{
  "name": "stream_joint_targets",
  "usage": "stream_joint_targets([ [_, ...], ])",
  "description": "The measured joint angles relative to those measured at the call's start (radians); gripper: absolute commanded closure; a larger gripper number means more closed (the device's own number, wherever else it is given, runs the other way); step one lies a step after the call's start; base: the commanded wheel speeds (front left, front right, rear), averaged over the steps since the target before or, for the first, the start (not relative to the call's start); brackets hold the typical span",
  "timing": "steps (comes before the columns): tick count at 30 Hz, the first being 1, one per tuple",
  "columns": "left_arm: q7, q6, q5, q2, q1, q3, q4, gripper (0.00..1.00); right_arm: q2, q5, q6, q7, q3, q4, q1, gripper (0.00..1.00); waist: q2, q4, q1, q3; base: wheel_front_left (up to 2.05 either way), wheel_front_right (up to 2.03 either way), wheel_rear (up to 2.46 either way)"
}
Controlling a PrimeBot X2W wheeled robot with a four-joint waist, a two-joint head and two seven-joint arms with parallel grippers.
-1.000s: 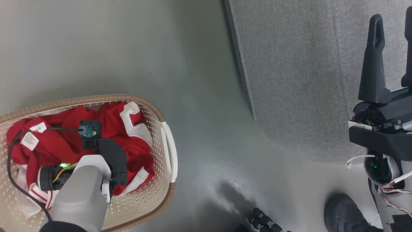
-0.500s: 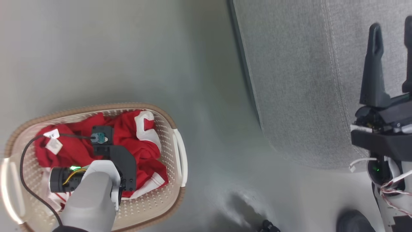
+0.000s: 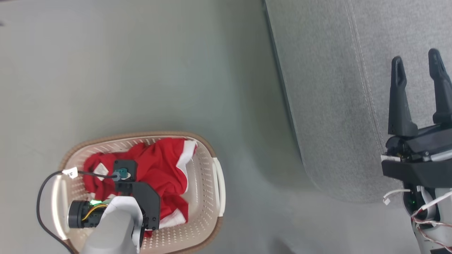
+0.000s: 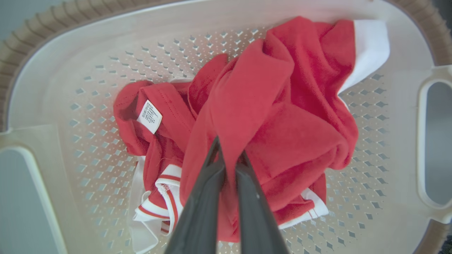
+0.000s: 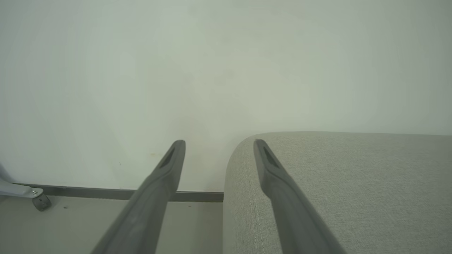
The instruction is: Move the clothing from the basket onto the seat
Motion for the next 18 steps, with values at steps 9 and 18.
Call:
stream_joint_targets([
  [9, -0.088, -0.019, -0.014, -0.001, 0.062, -0.024, -0.065, 1.0, -0.005, -0.013, 0.007, 0.0, 0.002, 0.044, 0.063, 0.0, 0.0, 0.06, 0.0, -0.121, 0.0, 0.0, 0.0],
  [18, -0.171, -0.028, -0.049, -0.002, 0.142, -0.066, -0.18, 1.0, -0.009, -0.013, 0.007, 0.0, 0.007, 0.09, 0.137, 0.0, 0.0, 0.106, 0.0, -0.242, 0.0, 0.0, 0.0],
])
